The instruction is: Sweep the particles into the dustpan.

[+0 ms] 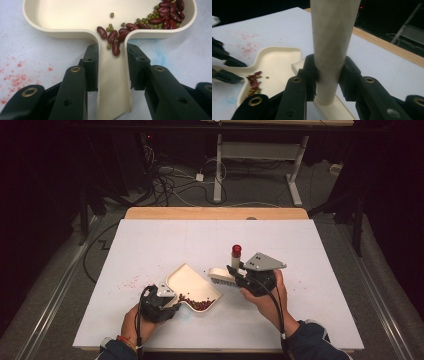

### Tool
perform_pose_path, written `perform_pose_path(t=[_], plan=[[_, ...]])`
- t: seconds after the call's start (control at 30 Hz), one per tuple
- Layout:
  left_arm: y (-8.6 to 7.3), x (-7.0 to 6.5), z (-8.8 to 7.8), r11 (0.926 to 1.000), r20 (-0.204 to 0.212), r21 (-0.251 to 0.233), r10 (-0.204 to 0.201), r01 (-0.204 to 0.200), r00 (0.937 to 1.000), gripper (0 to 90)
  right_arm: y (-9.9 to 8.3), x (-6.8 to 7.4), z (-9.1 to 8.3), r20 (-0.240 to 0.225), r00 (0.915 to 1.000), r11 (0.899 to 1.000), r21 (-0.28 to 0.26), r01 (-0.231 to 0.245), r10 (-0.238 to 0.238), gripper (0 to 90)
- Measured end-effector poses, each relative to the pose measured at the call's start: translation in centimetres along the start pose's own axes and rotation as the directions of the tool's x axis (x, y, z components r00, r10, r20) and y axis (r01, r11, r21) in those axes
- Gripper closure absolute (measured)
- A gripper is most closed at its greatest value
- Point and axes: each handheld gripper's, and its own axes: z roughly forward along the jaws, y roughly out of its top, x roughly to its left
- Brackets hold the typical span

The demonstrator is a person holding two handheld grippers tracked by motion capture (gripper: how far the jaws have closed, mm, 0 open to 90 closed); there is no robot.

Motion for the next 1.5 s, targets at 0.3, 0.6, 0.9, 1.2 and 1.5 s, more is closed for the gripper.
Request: perform_pose_path(t=[0.3,0.6,0.9,1.2,1.5], plan=[[0.0,0.1,-0.1,1.0,0.004,-0.002,-0.001,0.001,1.0,63.6,0.6,1.5,-0.9,-0.109,0.9928,0.997,-0.049,-0.056,0.05,70.5],[0.0,0.4,-0.2,1.0,0.007,-0.002,-0.006,0.006,1.0,63.6,1.5,0.4,-0.9,-0.01,0.999,0.992,-0.121,0.043,-0.044,70.4],[-0.1,1.1,-0.2,0.9996,0.014,-0.003,-0.026,0.026,0.9995,63.6,1.4,-2.0,3.7,0.119,0.9902,0.986,-0.14,0.09,-0.073,70.5],[-0.1,1.6,0.0,0.9992,-0.002,0.005,-0.04,0.04,0.9992,63.6,1.0,-1.0,5.8,0.086,0.9929,0.992,-0.093,0.09,-0.082,70.5],[0.0,1.6,0.0,0.9993,-0.011,0.005,-0.036,0.036,0.9993,63.6,1.4,1.8,4.3,-0.061,0.9936,0.992,-0.094,0.088,-0.094,70.5]])
